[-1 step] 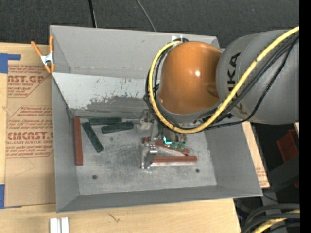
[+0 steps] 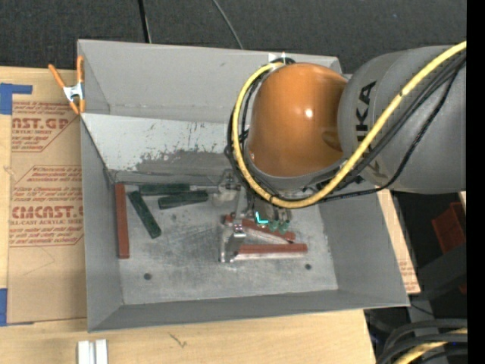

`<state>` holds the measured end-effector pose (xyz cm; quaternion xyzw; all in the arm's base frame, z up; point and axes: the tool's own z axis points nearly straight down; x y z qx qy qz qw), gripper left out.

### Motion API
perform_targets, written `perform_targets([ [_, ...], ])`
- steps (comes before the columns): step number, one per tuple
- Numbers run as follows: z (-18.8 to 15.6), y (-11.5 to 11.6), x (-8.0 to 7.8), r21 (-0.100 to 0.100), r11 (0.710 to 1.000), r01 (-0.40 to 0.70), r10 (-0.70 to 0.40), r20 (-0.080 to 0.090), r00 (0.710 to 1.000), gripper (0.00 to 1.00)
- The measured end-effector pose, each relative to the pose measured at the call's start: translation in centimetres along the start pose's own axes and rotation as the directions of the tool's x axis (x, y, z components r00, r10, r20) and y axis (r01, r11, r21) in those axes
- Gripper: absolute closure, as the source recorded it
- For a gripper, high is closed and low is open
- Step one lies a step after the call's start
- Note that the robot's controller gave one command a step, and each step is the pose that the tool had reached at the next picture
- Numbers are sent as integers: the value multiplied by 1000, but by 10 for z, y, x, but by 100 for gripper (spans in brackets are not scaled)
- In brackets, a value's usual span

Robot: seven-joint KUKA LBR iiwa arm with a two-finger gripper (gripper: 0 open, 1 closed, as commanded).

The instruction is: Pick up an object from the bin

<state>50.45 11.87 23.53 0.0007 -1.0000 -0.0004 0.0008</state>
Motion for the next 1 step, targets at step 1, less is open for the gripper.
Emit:
perform_targets([
  [1,-53,15,-45,0,999,-42,42,2,999,0],
])
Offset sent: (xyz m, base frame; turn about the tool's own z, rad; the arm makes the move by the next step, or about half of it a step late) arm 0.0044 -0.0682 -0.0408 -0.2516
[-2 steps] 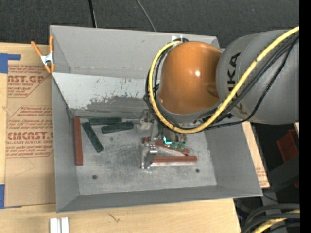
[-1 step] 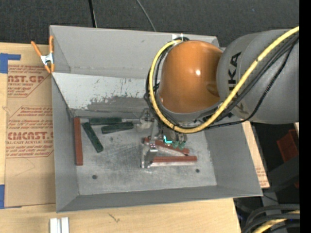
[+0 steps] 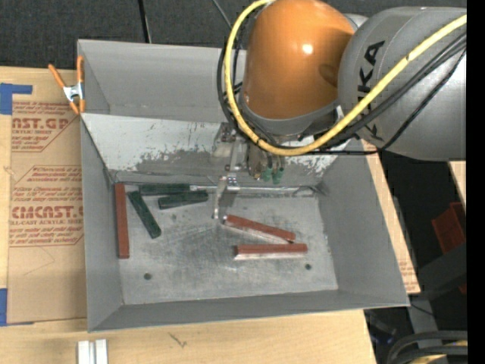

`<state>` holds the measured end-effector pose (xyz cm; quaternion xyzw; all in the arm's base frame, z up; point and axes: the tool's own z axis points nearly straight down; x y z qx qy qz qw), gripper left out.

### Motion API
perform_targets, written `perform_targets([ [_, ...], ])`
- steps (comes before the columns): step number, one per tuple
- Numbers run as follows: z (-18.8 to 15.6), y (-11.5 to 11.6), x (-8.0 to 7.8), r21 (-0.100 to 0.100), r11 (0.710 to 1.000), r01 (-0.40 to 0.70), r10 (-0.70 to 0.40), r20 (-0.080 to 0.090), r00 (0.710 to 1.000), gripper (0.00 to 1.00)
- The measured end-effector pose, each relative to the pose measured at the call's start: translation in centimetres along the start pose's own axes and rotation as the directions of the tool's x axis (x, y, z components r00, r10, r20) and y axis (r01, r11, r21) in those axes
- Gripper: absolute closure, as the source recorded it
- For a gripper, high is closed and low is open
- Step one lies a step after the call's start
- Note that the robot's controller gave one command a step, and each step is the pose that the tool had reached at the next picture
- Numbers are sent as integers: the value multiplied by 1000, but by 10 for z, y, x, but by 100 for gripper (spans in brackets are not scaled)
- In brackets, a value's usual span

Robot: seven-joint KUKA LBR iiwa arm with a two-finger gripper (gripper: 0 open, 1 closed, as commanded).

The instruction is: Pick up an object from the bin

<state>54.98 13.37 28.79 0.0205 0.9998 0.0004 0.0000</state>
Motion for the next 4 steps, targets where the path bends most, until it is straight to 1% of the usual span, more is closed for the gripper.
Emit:
perform_targets([
  [1,39,-41,14,0,987,158,-158,8,987,0],
  [2,79,-45,19,0,984,179,-179,0,984,0],
  [3,111,-80,31,-1,999,-48,48,1,999,0],
  [4,163,-100,31,1,975,222,-222,4,975,0],
])
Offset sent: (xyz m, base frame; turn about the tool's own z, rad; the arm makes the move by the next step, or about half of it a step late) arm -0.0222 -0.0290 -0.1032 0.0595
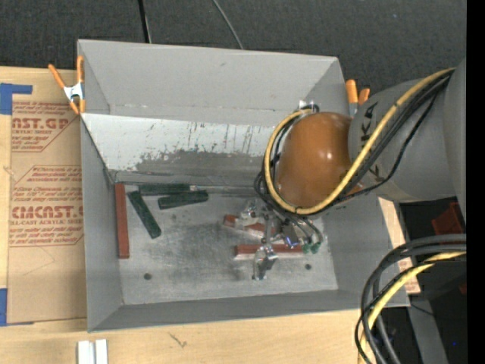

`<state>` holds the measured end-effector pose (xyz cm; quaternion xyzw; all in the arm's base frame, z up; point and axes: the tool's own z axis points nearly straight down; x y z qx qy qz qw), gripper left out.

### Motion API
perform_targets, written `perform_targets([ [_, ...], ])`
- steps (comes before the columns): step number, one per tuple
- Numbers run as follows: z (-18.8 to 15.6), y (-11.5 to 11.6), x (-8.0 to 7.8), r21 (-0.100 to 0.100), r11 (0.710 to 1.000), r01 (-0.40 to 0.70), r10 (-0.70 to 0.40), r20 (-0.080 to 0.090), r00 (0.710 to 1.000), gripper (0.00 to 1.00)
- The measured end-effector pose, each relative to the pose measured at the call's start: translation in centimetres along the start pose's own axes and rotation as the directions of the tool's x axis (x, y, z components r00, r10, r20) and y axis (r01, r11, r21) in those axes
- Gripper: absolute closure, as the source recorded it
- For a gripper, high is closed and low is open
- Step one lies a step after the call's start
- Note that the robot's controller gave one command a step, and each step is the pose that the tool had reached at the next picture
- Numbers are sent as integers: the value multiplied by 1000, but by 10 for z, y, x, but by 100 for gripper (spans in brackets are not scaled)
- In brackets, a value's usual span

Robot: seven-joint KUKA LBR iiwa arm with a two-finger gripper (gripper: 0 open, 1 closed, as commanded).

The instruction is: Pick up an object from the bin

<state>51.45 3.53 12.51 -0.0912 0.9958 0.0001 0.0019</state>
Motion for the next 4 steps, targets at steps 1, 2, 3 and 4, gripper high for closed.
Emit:
perform_targets([
  [1,49,-15,8,-1,998,-66,66,6,998,100],
  [2,49,-15,8,-1,998,-66,66,6,998,100],
  [3,-53,-13,22,0,996,-89,89,-3,996,100],
  [4,-53,-13,22,0,996,-88,88,-3,996,100],
])
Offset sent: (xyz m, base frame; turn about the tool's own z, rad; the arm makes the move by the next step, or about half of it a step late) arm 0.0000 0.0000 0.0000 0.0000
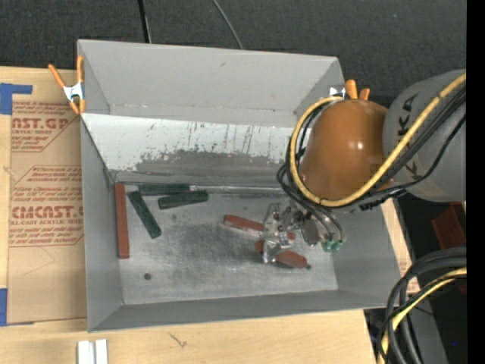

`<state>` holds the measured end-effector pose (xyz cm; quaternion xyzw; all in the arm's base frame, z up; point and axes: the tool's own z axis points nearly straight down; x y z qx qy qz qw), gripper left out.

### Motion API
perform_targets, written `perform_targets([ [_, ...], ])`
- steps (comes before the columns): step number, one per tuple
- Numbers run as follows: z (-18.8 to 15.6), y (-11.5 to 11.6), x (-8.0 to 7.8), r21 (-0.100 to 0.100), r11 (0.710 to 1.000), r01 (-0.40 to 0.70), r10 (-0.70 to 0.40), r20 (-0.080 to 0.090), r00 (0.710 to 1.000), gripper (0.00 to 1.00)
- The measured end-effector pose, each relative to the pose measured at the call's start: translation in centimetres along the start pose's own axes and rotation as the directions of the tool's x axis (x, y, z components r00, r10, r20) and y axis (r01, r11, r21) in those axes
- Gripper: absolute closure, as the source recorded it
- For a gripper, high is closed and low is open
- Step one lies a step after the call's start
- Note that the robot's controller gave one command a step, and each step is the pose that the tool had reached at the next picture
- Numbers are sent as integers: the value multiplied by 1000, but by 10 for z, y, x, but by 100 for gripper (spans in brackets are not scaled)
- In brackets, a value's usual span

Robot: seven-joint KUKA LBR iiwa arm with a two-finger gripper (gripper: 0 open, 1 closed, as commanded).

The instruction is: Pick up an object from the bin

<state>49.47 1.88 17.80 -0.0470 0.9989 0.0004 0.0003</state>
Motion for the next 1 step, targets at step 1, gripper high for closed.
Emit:
perform_targets([
  [1,-58,-22,0,0,984,177,-177,1,984,100],
])
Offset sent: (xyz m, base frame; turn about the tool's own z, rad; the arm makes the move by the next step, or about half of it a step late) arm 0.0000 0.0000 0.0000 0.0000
